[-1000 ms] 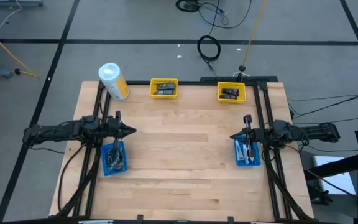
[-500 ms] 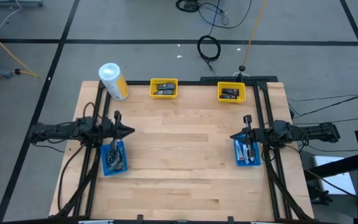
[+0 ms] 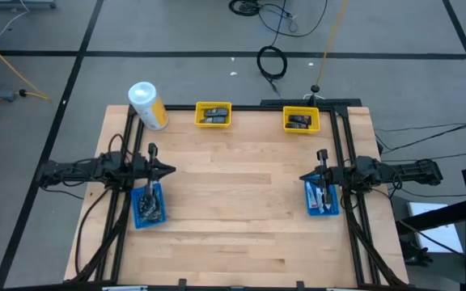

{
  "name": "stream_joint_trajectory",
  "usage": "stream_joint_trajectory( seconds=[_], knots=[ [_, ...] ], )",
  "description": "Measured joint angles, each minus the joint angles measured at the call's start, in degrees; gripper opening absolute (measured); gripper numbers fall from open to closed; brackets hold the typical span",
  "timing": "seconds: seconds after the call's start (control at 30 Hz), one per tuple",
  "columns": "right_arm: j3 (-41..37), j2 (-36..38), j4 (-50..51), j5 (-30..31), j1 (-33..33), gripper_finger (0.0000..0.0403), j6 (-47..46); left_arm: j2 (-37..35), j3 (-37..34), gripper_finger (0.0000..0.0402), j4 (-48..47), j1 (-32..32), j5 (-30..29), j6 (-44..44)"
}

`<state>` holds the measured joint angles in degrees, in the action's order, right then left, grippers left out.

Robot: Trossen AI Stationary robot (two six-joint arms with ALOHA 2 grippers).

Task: Pick & Place Travel size toiletries
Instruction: Return to Home Position

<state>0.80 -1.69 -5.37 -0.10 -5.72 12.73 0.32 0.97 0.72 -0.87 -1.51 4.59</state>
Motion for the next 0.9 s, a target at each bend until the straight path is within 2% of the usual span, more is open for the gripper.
stream_joint_trajectory(
  seconds=[0.2, 0.9],
  knots=[
    [0.0, 0.0, 0.0, 0.0, 0.0, 0.0004, 0.0, 0.8, 0.0, 0.001, 0.1, 1.1, 0.0, -5.1],
    [0.0, 0.0, 0.0, 0.0, 0.0, 0.0004, 0.0, 0.8, -0.1, 0.001, 1.0, 1.2, -0.1, -4.9]
  ],
)
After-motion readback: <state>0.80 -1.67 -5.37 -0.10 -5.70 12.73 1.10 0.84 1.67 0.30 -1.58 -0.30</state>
